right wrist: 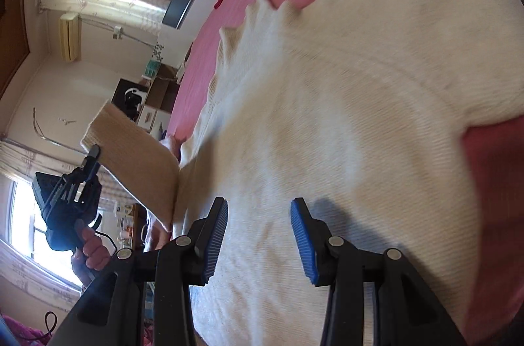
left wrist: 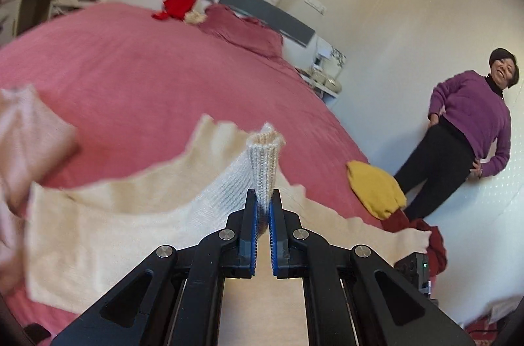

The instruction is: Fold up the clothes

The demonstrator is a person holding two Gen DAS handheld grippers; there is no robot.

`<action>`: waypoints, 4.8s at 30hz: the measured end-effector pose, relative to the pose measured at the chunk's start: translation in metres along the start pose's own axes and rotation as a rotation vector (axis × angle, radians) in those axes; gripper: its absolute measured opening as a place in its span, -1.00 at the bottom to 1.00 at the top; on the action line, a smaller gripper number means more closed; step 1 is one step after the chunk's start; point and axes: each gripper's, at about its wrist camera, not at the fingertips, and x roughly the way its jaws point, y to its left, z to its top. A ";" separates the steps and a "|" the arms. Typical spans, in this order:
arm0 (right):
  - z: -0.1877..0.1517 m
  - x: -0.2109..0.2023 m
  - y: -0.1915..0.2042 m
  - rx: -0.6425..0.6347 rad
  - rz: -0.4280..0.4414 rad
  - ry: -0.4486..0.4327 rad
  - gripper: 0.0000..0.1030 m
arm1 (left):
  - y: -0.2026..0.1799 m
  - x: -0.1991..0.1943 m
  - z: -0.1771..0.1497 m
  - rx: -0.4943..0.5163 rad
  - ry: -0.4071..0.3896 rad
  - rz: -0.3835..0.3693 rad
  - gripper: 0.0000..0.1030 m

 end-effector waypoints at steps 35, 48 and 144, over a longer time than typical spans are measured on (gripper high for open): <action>0.069 0.031 -0.027 0.056 -0.048 0.110 -0.14 | 0.096 -0.012 -0.099 -0.231 0.413 0.075 0.53; 0.049 0.016 -0.026 0.071 0.051 0.110 -0.10 | 0.186 -0.078 -0.085 -0.416 0.292 0.136 0.53; 0.056 -0.342 -0.241 0.413 -0.276 -0.762 -0.34 | -0.006 0.023 -0.141 -0.173 0.350 0.168 0.53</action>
